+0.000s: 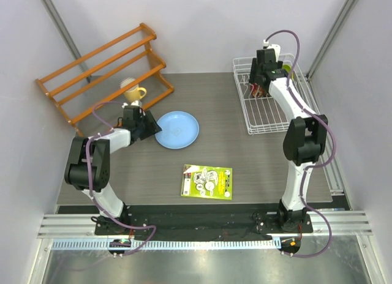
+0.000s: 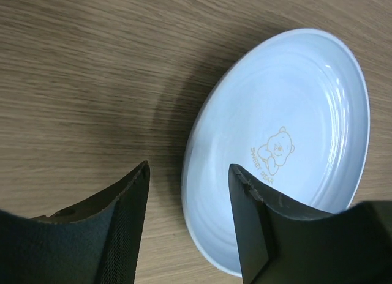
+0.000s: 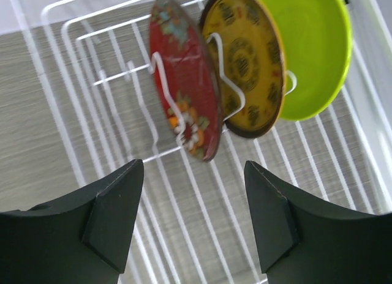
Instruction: Unload the plates from the dish rack
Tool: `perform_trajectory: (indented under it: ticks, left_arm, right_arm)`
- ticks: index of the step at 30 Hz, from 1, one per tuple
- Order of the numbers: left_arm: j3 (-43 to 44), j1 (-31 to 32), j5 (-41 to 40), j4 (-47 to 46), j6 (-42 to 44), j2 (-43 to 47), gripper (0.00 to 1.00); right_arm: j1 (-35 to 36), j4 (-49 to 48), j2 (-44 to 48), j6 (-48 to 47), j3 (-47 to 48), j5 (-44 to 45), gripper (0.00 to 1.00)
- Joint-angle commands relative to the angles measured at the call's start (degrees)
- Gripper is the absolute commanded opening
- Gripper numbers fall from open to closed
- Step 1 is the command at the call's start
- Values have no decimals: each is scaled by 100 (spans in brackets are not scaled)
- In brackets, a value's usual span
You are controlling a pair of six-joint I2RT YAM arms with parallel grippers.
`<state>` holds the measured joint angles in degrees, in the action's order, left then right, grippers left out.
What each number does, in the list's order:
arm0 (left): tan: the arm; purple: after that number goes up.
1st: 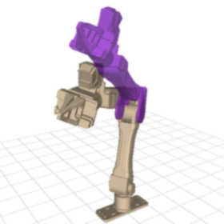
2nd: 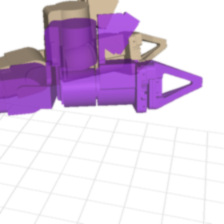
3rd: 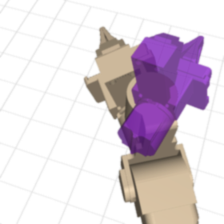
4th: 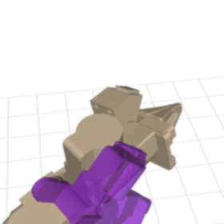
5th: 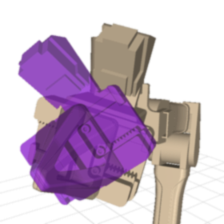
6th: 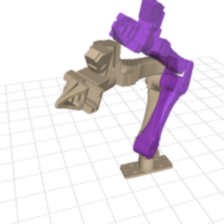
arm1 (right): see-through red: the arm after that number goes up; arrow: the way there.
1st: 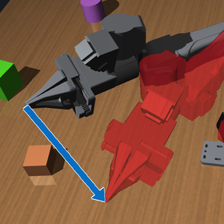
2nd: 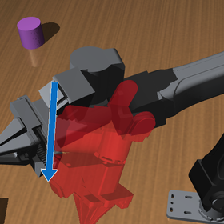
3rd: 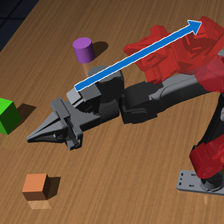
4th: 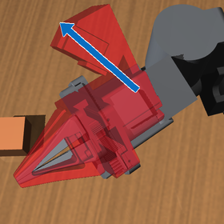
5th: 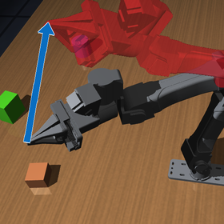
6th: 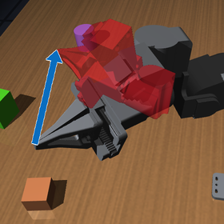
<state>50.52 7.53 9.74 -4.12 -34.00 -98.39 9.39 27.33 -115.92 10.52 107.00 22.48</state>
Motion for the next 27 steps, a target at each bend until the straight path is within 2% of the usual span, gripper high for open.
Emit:
perform_trajectory:
  ticks: [1, 4, 10, 13, 16, 18, 21, 22, 25, 27]
  left_arm:
    - [46, 20, -446, 201, 157, 583, 56]
    - [63, 20, -552, 262, 218, 865, 56]
    - [168, 20, -737, 516, 297, 1348, 67]
    - [247, 20, -745, 614, 324, 1533, 68]
    - [344, 20, -763, 702, 367, 1708, 75]
    - [379, 20, -763, 720, 411, 1788, 77]
    - [397, 20, -763, 755, 447, 1928, 77]
    - [397, 20, -771, 763, 447, 1964, 77]
    - [397, 20, -798, 764, 455, 2017, 77]
    - [388, 20, -798, 764, 464, 2017, 77]
  right_arm:
    - [-95, -35, -413, -560, 760, 731, 71]
    - [-147, -70, -765, -770, 1111, 749, 70]
    - [-279, -105, -1353, -1017, 1709, 689, 57]
    - [-323, -132, -1556, -1026, 1824, 609, 51]
    - [-359, -140, -1688, -1017, 1912, 547, 50]
    - [-385, -132, -1741, -1017, 1939, 433, 46]
    - [-385, -158, -1820, -1017, 2000, 293, 26]
    - [-385, -158, -1820, -1017, 2009, 257, 14]
    - [-385, -158, -1776, -1017, 2018, 143, 1]
    - [-350, -149, -1707, -1000, 2009, 90, 1]
